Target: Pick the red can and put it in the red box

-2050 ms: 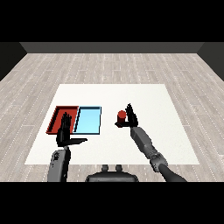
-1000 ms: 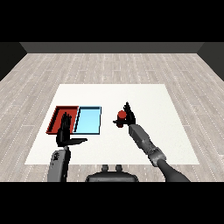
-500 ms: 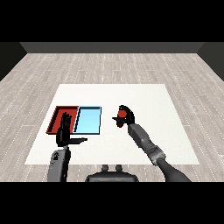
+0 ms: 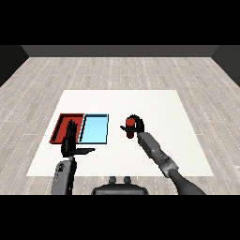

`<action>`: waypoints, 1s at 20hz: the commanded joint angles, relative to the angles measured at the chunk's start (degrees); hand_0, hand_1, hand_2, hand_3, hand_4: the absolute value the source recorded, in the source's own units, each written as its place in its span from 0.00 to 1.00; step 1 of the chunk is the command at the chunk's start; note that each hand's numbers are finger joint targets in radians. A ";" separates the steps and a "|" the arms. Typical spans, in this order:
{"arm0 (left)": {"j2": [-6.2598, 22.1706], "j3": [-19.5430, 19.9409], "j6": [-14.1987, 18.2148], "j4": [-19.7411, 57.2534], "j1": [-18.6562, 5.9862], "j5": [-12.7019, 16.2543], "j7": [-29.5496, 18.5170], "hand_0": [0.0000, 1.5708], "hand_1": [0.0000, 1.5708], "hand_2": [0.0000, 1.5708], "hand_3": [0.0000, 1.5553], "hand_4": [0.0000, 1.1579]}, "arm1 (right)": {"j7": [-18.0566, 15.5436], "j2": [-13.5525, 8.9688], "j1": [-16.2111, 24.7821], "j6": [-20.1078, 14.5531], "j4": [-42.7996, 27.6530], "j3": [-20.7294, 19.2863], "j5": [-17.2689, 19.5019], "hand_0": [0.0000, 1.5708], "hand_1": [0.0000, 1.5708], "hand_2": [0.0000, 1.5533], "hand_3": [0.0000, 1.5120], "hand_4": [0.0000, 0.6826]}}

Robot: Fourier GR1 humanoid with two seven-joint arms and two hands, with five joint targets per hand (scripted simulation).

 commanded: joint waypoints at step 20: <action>-2.10 -13.15 3.56 5.92 -7.14 -2.11 6.13 0.00 0.00 0.00 0.00 0.00 | 7.63 0.55 4.72 -8.25 -25.89 1.09 5.63 0.91 0.91 0.93 0.94 0.95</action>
